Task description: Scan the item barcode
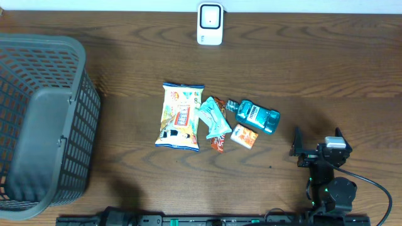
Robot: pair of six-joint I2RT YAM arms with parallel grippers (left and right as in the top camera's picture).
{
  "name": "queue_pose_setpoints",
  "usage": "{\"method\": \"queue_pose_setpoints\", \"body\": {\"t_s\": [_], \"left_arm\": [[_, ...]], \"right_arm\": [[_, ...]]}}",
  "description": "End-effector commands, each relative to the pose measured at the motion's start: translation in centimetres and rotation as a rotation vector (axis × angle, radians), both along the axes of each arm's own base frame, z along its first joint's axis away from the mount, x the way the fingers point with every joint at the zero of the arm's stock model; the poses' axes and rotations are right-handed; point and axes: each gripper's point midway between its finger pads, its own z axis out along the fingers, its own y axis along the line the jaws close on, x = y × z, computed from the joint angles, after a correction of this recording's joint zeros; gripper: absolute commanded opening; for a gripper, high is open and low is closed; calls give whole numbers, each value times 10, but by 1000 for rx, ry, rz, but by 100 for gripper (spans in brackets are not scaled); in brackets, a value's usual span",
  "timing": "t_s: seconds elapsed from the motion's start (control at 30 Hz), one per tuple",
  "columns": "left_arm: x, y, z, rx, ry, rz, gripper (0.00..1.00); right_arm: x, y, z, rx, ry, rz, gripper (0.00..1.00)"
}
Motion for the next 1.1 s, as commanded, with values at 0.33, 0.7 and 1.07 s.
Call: {"method": "queue_pose_setpoints", "body": {"t_s": [0.33, 0.7, 1.07], "left_arm": [[-2, -31, -26, 70, -114, -32, 98], [46, -24, -52, 39, -51, 17, 98], [130, -30, -165, 62, 423, -3, 98]], "right_arm": [[0, -1, -1, 297, -14, -26, 99], [-2, 40, 4, 711, 22, 179, 99], [-8, 63, 7, 791, 72, 307, 99]]}}
